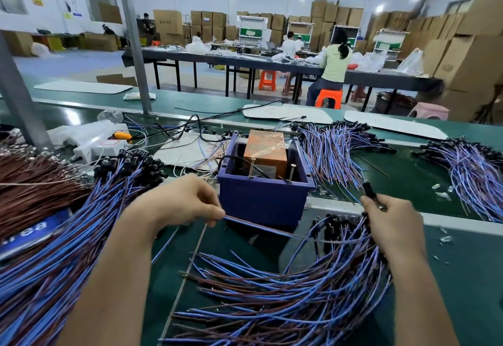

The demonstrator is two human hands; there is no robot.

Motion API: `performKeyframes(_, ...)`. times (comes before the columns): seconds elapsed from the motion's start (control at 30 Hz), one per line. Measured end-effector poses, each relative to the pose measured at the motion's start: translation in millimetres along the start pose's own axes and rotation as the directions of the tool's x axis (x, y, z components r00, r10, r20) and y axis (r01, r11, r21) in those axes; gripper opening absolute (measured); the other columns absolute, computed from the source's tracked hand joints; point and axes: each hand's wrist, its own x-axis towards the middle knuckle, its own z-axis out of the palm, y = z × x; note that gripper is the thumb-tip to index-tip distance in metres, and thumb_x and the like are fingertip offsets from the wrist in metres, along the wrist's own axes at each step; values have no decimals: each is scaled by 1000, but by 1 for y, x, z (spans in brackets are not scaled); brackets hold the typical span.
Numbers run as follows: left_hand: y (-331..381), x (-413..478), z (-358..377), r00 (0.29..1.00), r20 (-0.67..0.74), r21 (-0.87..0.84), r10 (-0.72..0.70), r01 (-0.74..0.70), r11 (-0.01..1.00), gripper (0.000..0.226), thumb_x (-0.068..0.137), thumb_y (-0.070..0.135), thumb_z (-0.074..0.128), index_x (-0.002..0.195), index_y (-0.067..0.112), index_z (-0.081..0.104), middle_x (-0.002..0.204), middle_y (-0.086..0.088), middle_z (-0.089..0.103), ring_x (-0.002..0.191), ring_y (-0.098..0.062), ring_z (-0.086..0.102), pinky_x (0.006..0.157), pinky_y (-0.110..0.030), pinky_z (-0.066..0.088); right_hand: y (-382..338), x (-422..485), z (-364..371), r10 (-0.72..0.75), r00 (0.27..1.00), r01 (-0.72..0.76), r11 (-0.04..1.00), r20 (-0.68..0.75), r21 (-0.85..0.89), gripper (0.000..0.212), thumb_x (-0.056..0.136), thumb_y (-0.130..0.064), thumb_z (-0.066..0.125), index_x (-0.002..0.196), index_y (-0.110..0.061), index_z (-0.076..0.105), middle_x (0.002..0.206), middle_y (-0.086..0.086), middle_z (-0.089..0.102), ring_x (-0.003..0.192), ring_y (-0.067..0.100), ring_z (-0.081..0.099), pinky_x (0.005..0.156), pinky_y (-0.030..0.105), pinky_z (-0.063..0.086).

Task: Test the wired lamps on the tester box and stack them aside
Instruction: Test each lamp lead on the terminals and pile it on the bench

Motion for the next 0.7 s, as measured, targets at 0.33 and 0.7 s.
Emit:
performKeyframes(0.33,27,-1,9,979,-157,-519,130,-194,833,6,77,16,75,74,22,75,69,0,71,54,-4,57,47,-14,43,-22,-11,16,104,984,-65,965,145,-255,77,86,-49,64,145,-9,35,148,14,37,126,34,48,98,41,42)
performKeyframes(0.7,46,18,47,980,-199,-748,10,-159,644,10,82,15,69,74,19,74,67,4,70,57,0,61,50,-13,48,-80,-58,45,-378,871,161,822,313,547,19,86,-8,68,77,-25,69,54,-6,66,44,8,57,46,18,48)
